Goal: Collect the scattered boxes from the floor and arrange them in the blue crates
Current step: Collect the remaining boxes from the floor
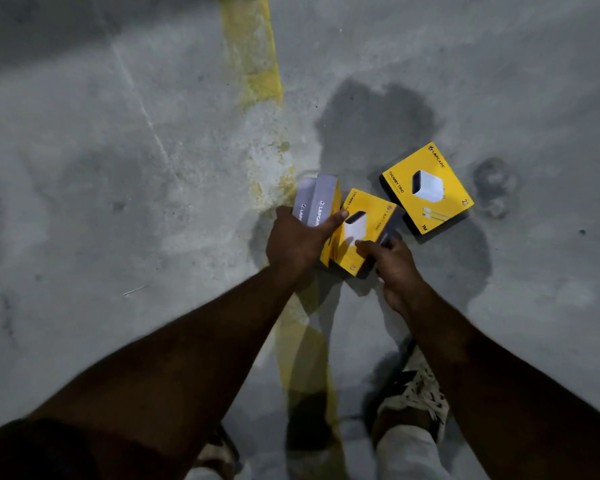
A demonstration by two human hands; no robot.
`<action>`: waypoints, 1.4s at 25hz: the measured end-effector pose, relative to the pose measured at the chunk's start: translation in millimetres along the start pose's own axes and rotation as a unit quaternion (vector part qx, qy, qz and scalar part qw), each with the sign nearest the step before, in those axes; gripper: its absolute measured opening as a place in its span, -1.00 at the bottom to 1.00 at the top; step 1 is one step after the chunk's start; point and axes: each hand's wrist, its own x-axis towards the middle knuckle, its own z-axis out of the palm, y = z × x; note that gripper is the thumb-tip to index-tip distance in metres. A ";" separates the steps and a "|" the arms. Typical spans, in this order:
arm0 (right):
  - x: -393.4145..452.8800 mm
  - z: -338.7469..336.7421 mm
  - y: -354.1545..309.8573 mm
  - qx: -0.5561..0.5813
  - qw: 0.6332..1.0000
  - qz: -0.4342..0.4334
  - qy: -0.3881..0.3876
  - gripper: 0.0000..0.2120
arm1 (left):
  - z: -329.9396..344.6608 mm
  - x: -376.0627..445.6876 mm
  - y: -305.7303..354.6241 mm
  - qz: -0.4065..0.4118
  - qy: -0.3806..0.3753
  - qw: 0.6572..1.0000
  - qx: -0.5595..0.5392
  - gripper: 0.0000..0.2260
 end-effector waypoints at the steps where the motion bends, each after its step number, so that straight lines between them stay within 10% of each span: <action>1: -2.3 8.3 -3.1 -0.038 0.998 -0.052 -0.003 -0.62 | -1.5 2.1 1.4 0.009 0.001 1.000 0.003 -0.16; 6: -2.8 23.5 -23.0 -0.175 0.976 -0.131 0.009 -0.54 | 11.4 -12.6 8.4 0.014 -0.075 0.994 -0.080 -0.33; 11: -2.9 -16.0 -54.3 -0.204 0.968 -0.123 -0.080 -0.60 | 33.9 -17.2 31.4 -0.036 -0.044 0.998 0.035 0.23; 17: 61.1 -85.2 -73.7 -0.376 0.899 -0.109 0.196 -0.25 | 60.8 -21.4 38.0 -0.041 0.005 0.999 0.036 0.09; 22: 78.8 -82.9 -55.9 -0.294 0.952 -0.032 0.084 0.01 | 66.5 -17.3 35.5 -0.025 0.026 0.999 0.015 0.03; 27: 51.0 -62.5 -47.9 -0.189 0.976 -0.103 0.042 -0.34 | 56.4 -12.1 35.3 -0.032 -0.014 0.998 -0.058 0.07; 35: -54.3 -65.4 -125.3 -0.049 0.983 -0.173 0.020 -0.52 | -43.7 -86.8 104.4 0.065 -0.132 0.965 -0.215 -0.77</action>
